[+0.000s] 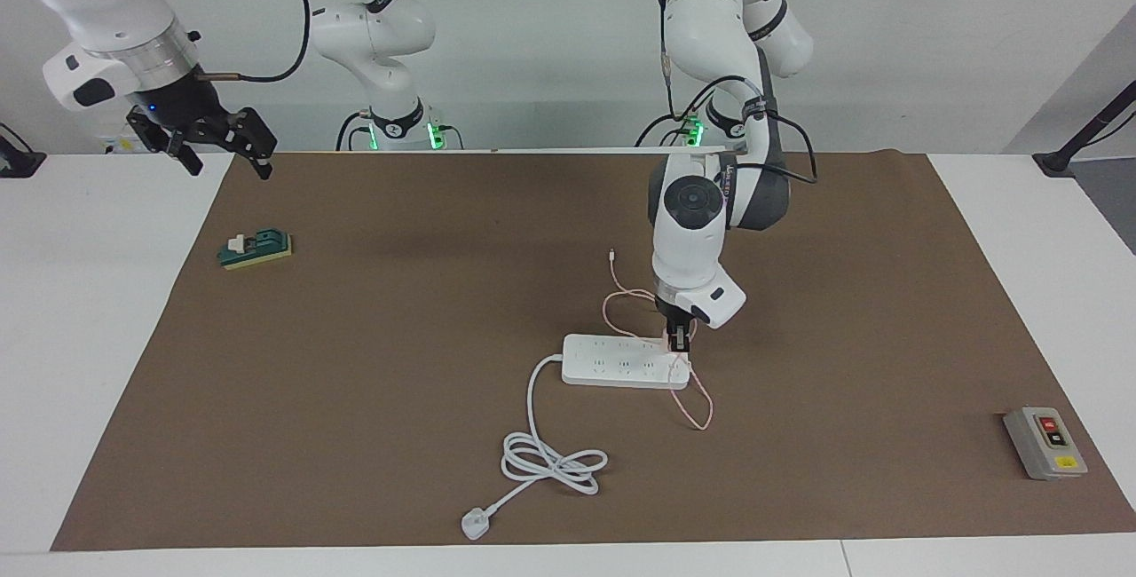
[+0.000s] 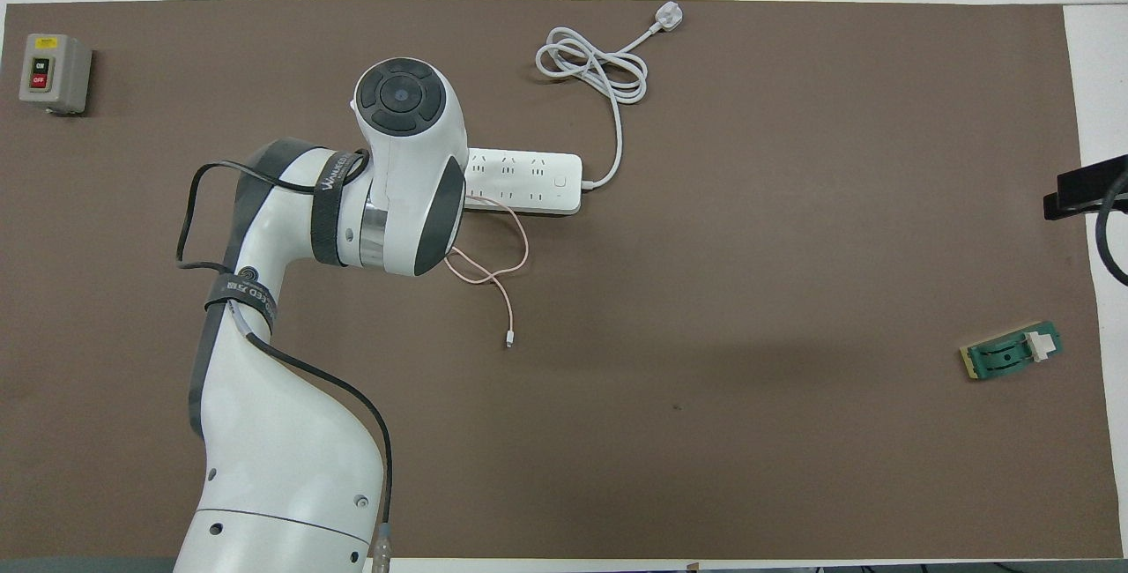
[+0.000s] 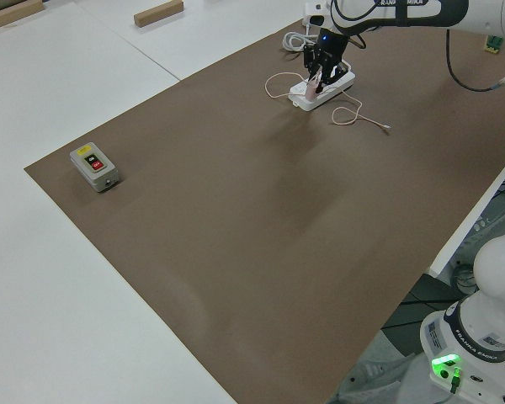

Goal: Plug charger into power strip

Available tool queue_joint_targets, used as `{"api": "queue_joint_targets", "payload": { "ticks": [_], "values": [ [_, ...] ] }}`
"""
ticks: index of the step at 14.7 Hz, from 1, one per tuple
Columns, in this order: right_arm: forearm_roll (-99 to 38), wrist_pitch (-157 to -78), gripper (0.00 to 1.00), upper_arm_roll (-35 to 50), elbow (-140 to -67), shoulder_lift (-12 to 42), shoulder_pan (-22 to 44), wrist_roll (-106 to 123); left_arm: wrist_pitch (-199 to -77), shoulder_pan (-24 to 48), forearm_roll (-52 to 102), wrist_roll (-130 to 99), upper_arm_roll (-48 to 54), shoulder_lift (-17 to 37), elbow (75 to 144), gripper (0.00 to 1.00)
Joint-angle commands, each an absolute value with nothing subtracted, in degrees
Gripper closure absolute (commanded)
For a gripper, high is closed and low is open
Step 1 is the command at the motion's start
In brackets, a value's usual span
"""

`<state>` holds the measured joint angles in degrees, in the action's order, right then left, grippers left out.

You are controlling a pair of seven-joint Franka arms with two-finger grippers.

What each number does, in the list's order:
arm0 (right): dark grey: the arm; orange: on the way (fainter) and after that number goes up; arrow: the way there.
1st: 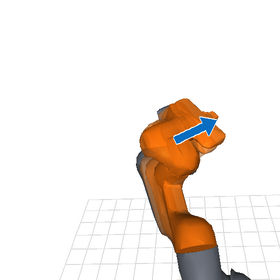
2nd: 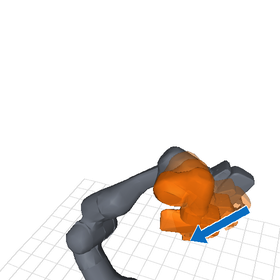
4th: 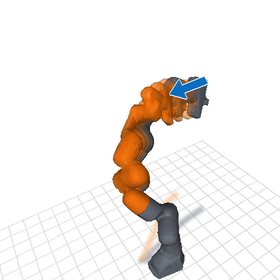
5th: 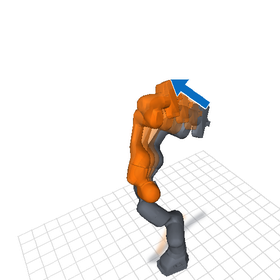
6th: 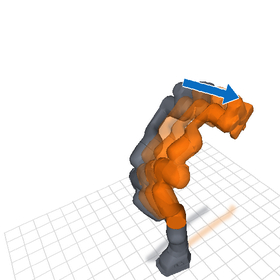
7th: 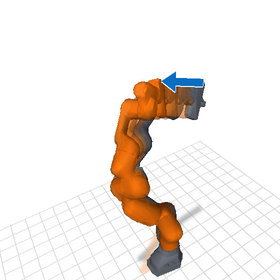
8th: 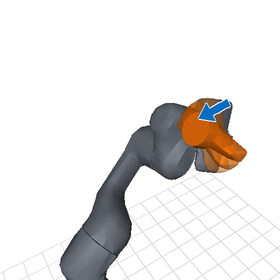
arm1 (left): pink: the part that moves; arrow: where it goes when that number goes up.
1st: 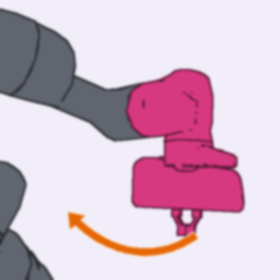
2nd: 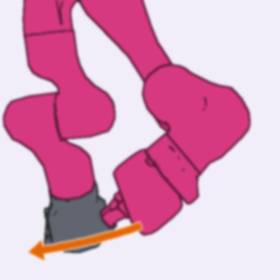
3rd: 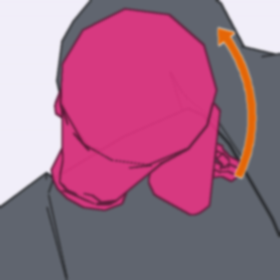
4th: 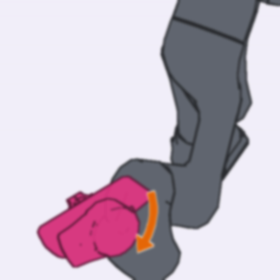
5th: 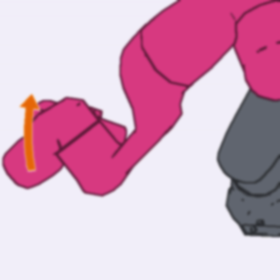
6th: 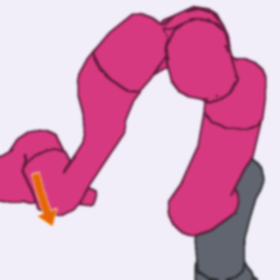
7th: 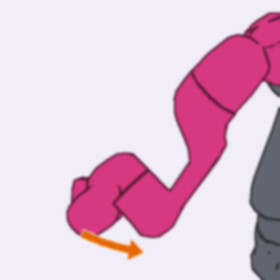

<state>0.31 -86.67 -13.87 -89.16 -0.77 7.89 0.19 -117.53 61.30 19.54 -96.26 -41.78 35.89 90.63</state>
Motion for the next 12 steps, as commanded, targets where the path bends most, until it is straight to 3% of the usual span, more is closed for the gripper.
{"api": "queue_joint_targets", "payload": {
  "ticks": [1,12],
  "values": [
    [-0.70,-85.69,0.00,-13.54,-89.12,-1.23,7.47,-0.53,-121.73,61.52,21.88,-97.21,-39.99,40.60,90.44,1.00],
    [-0.70,-85.61,0.00,-13.54,-89.12,-1.23,7.47,-0.53,-126.30,61.43,22.68,-97.12,-38.67,43.07,90.44,1.00]
  ]
}}
